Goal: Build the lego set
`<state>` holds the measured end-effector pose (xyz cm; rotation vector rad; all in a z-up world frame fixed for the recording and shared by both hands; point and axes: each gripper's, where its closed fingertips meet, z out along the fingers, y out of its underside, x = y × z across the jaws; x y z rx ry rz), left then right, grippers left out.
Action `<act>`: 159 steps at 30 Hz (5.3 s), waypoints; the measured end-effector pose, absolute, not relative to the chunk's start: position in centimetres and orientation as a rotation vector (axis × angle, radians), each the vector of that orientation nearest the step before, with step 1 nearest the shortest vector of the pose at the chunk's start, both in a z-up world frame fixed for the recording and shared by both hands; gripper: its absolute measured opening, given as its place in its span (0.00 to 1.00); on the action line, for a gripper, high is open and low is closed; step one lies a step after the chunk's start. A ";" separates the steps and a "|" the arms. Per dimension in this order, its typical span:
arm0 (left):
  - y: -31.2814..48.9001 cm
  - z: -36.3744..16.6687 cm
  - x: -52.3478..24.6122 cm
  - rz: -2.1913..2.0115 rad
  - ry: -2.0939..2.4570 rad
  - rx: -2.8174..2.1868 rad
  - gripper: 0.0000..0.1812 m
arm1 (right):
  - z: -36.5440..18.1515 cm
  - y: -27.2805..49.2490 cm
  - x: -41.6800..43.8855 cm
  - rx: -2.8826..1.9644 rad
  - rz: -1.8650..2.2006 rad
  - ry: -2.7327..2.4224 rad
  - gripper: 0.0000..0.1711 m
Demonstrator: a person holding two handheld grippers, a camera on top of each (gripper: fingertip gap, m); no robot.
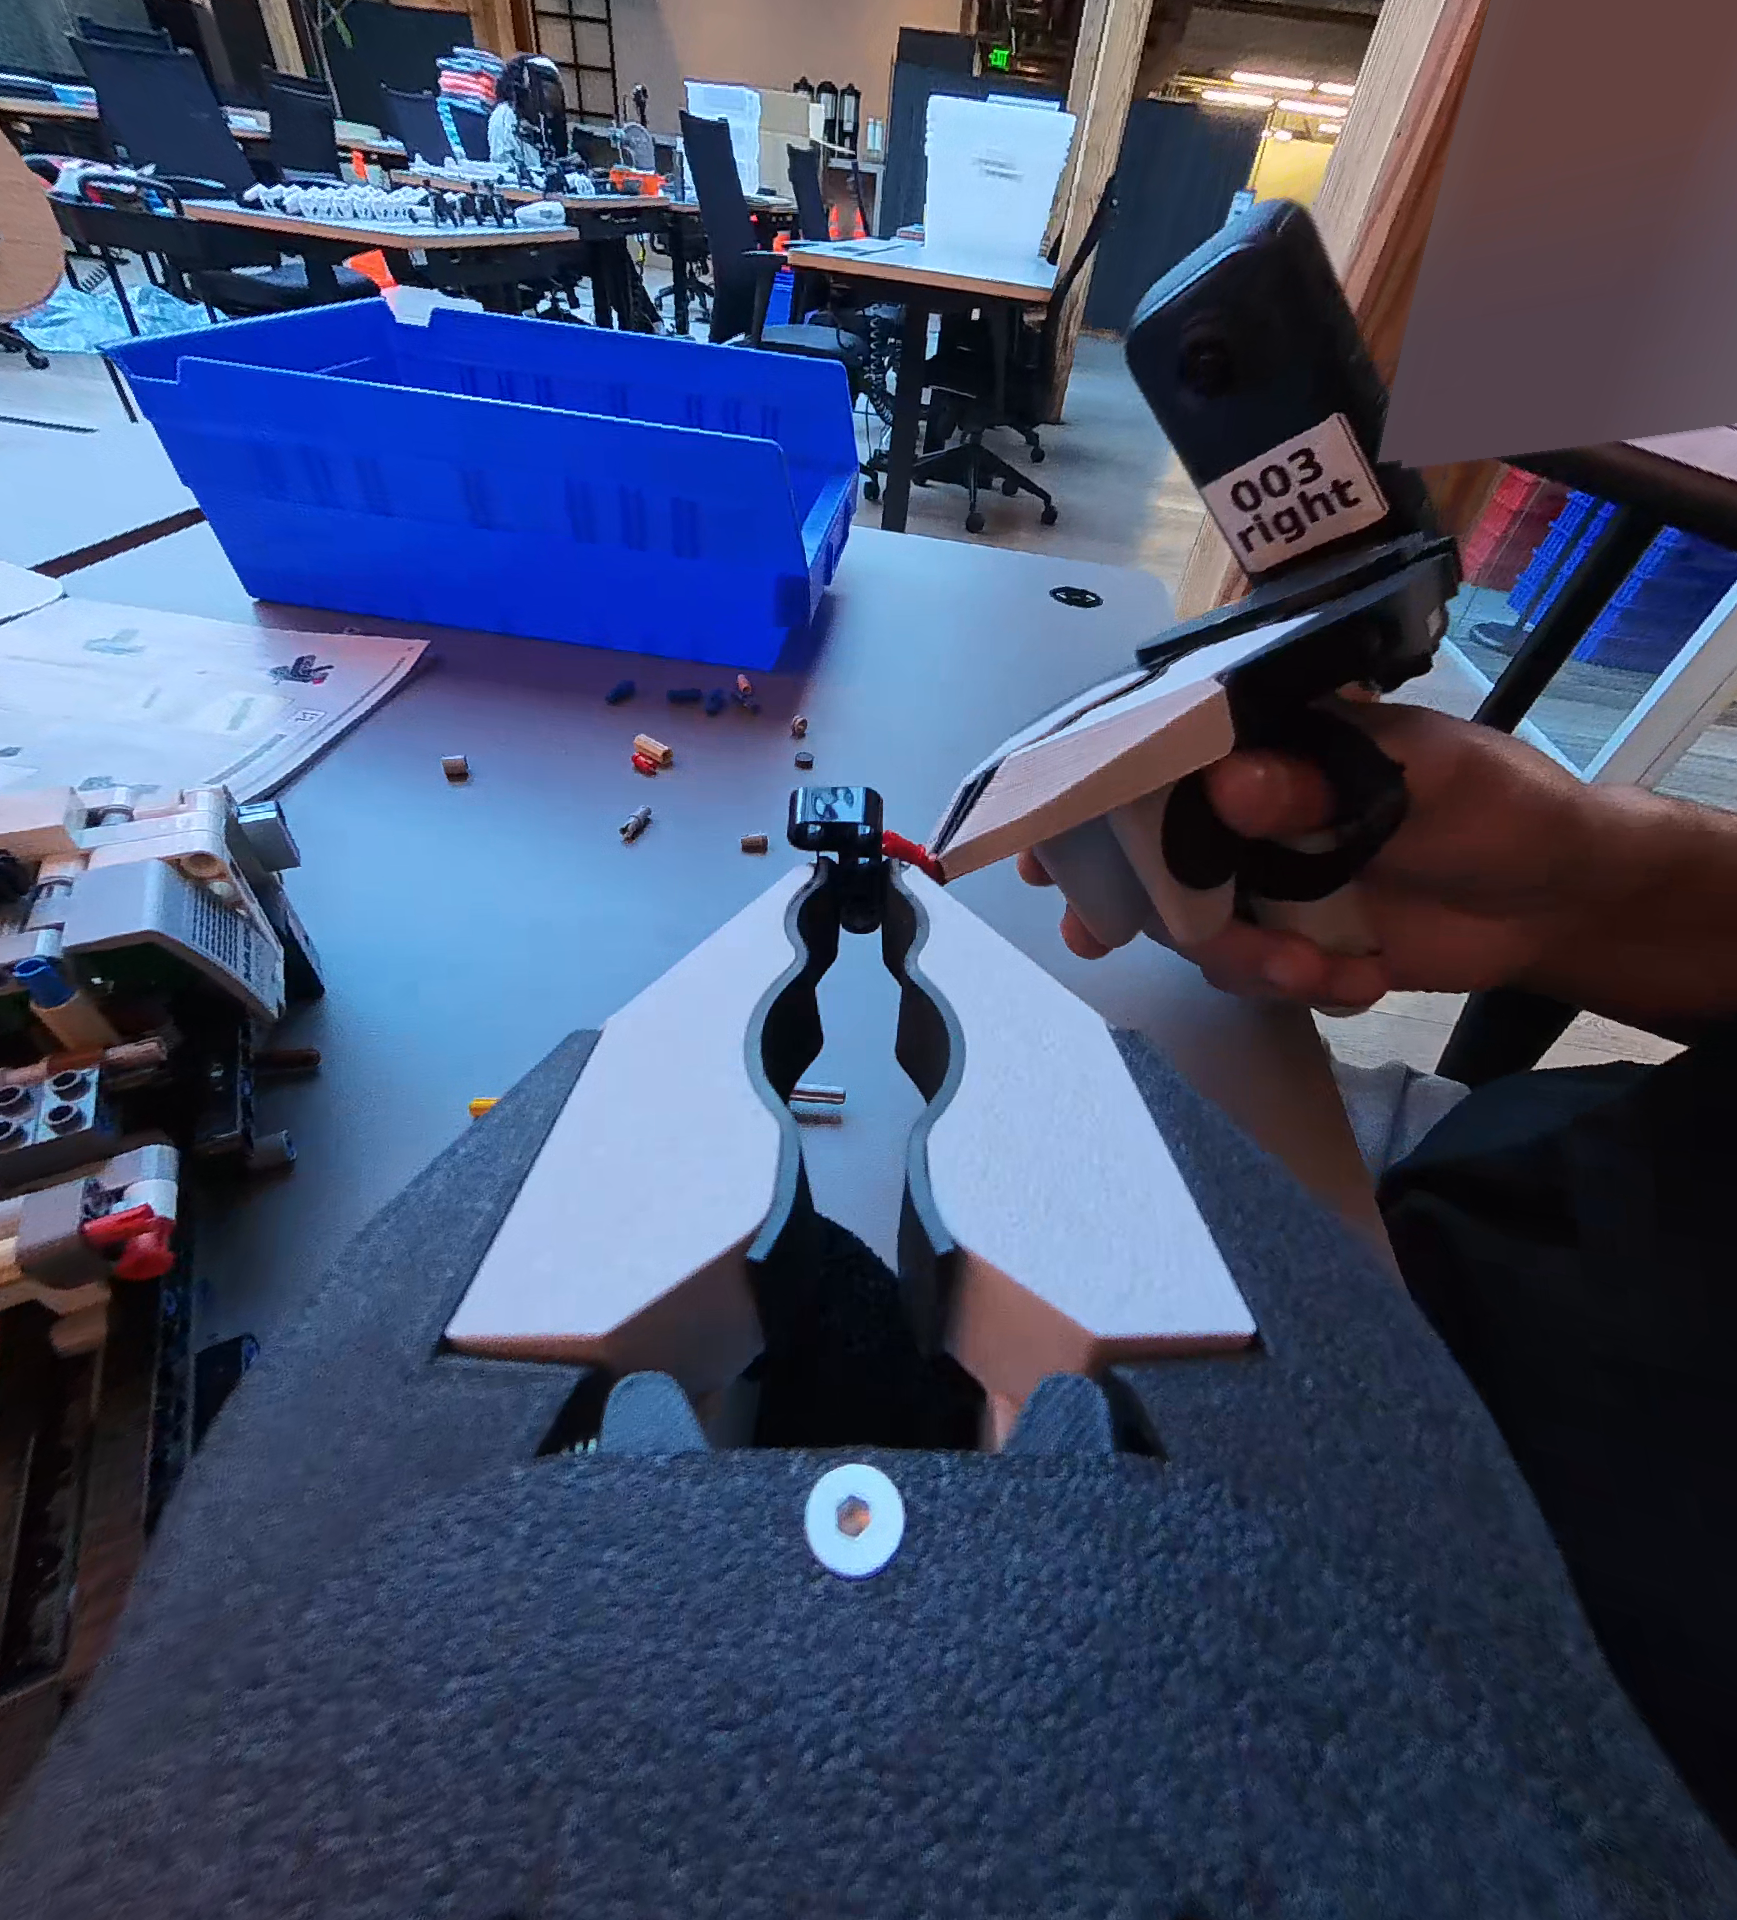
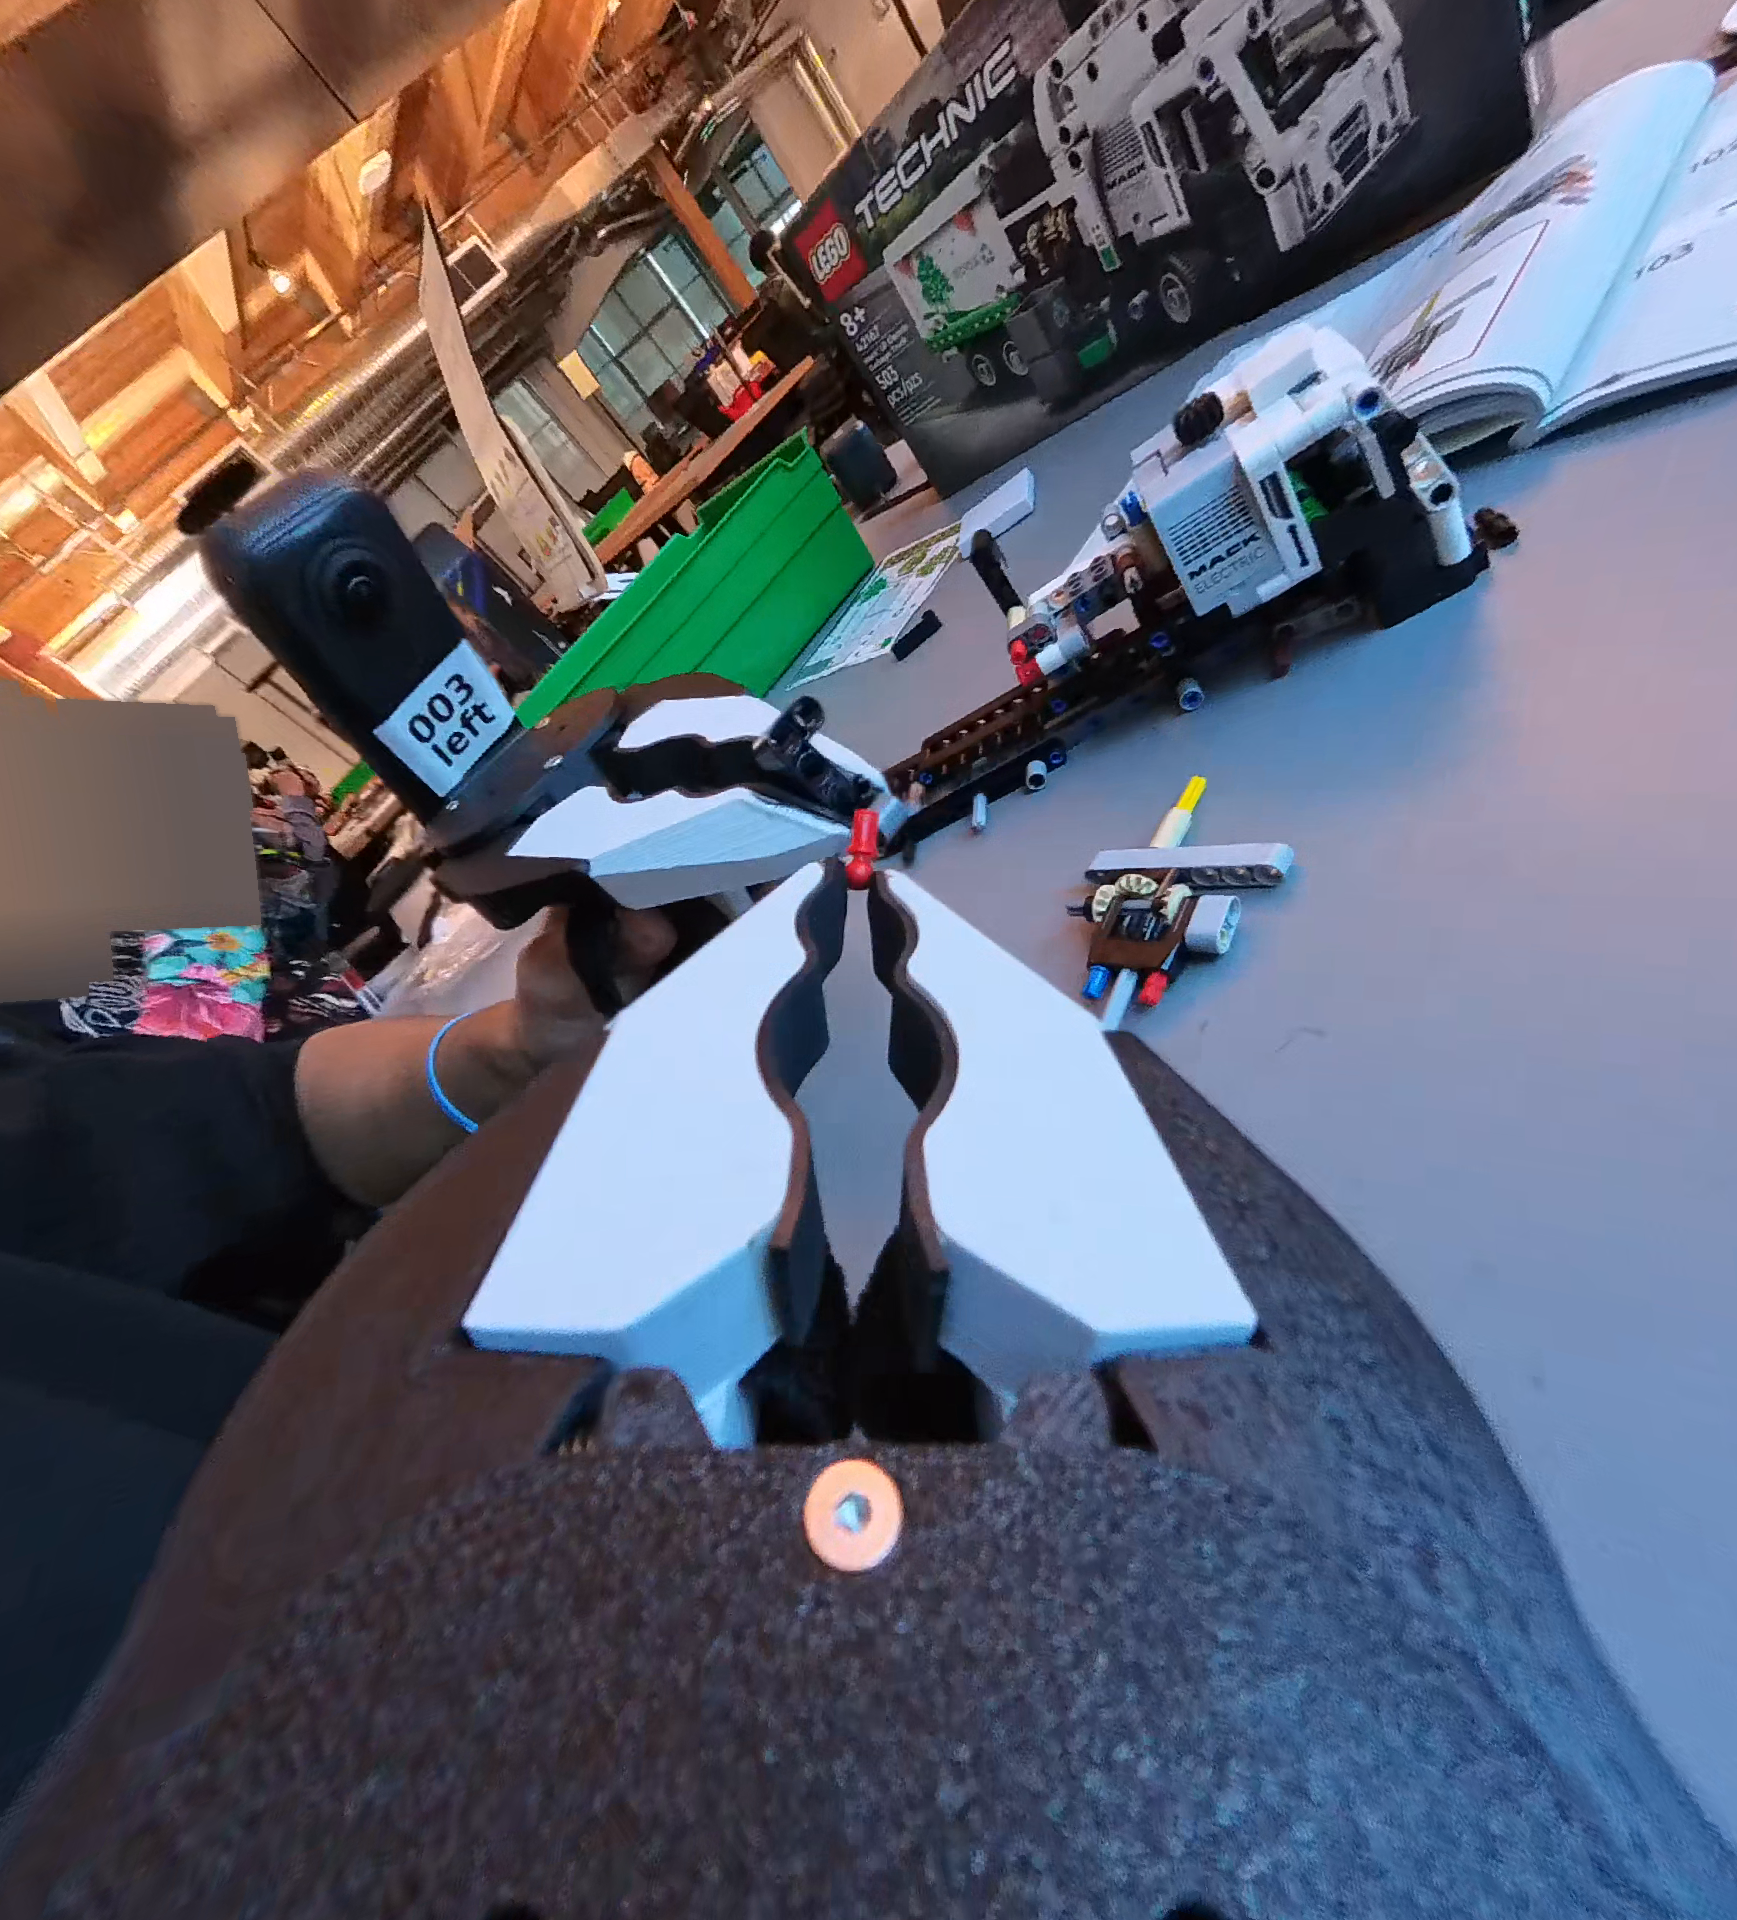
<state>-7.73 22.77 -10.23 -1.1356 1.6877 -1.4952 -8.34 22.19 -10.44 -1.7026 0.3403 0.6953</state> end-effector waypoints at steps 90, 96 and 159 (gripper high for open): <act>19.9 -11.5 -8.9 -1.234 1.875 -0.812 0.03 | -10.8 20.2 -9.1 -1.722 1.329 0.206 0.16; 19.6 -11.6 -9.0 -1.174 1.883 -0.757 0.03 | -10.9 20.5 -9.2 -1.728 1.331 0.213 0.09; 21.8 -13.3 -8.0 -0.998 1.879 -0.924 0.03 | -13.2 21.2 -8.5 -1.839 0.945 0.345 0.02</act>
